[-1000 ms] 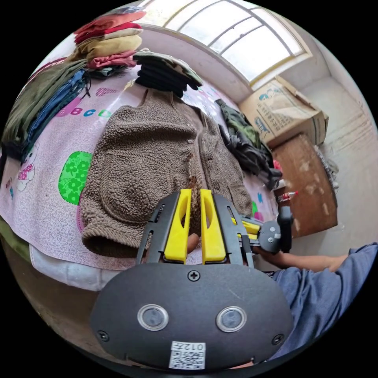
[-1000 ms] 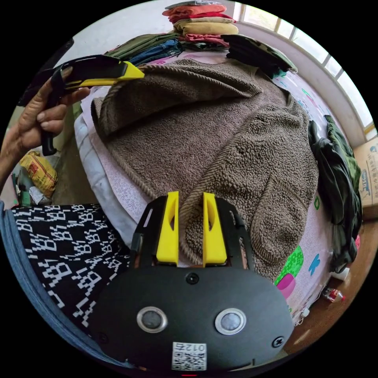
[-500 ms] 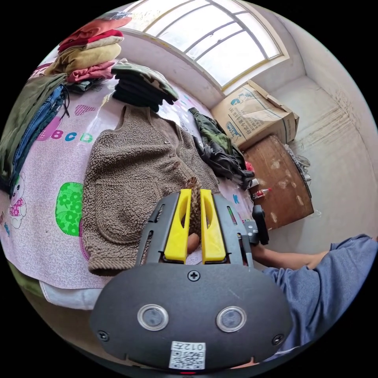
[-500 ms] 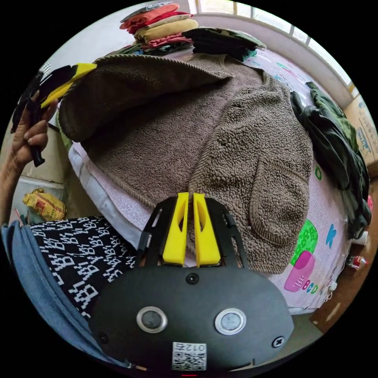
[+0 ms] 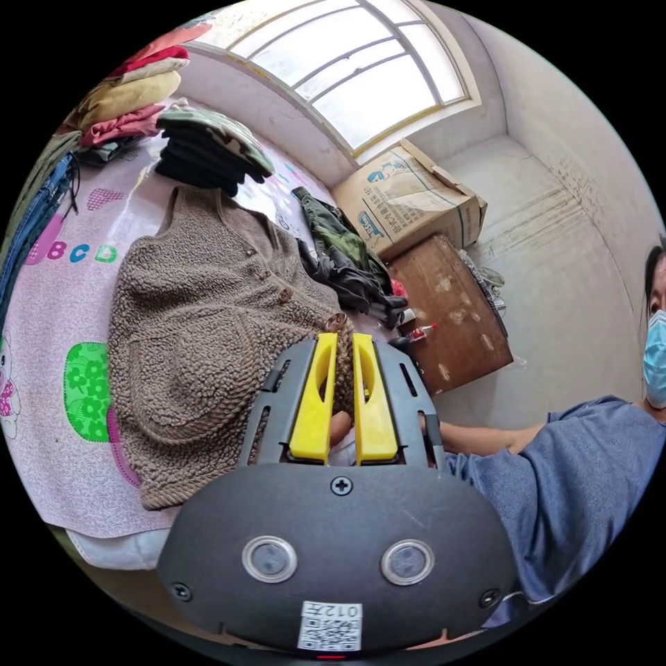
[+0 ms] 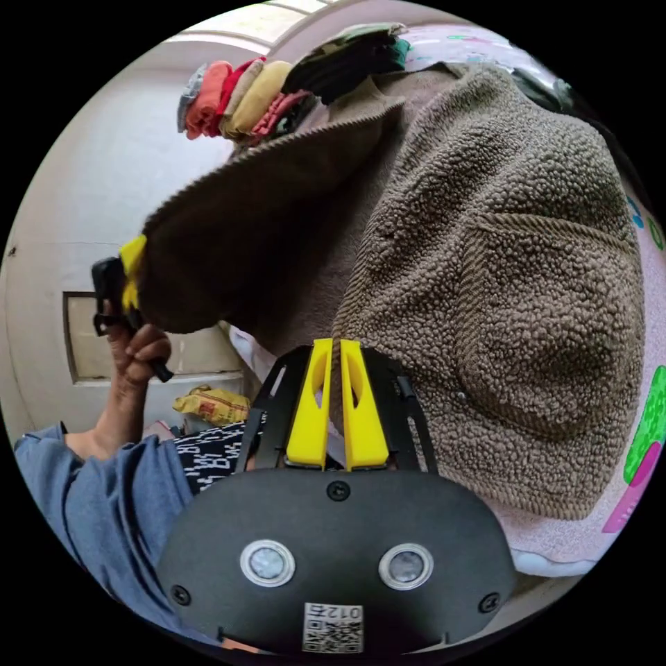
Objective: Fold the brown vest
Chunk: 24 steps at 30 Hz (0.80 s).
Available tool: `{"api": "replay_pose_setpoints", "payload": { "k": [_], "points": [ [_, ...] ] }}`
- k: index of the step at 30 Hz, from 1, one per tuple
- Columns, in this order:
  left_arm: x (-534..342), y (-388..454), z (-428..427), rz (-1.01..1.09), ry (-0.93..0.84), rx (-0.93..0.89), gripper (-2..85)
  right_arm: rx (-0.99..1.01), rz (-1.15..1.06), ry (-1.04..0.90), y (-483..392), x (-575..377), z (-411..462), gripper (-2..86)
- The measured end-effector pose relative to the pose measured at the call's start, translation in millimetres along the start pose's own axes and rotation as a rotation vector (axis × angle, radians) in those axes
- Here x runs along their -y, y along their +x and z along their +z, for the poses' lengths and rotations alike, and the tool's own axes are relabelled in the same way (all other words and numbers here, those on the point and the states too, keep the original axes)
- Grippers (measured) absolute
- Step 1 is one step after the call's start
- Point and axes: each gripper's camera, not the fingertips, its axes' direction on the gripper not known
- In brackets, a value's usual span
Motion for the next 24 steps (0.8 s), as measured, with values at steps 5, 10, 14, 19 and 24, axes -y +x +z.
{"api": "replay_pose_setpoints", "payload": {
  "k": [5, 10, 14, 19, 24],
  "points": [
    [-4.6, -6.9, 43.1, -0.017, -0.100, -0.044, 2.2, -0.077, -0.087, 0.009, 0.8, 2.8, 10.8, 1.8],
    [-16.6, -20.5, 92.5, -0.041, -0.166, -0.065, 2.1, -0.067, -0.107, 0.124, -1.7, 1.0, -13.3, 1.8],
    [-25.9, -35.3, 122.3, -0.074, -0.190, -0.048, 2.0, -0.089, -0.132, -0.001, 5.4, 5.3, 0.2, 2.0],
    [-33.6, -42.3, 158.2, -0.089, -0.313, 0.146, 1.9, -0.045, -0.184, -0.040, 10.0, 6.9, -1.7, 2.3],
    [-25.9, -37.5, 178.2, -0.067, -0.308, 0.153, 1.9, -0.097, -0.315, -0.036, -10.0, -1.4, -20.1, 2.0]
  ]
}}
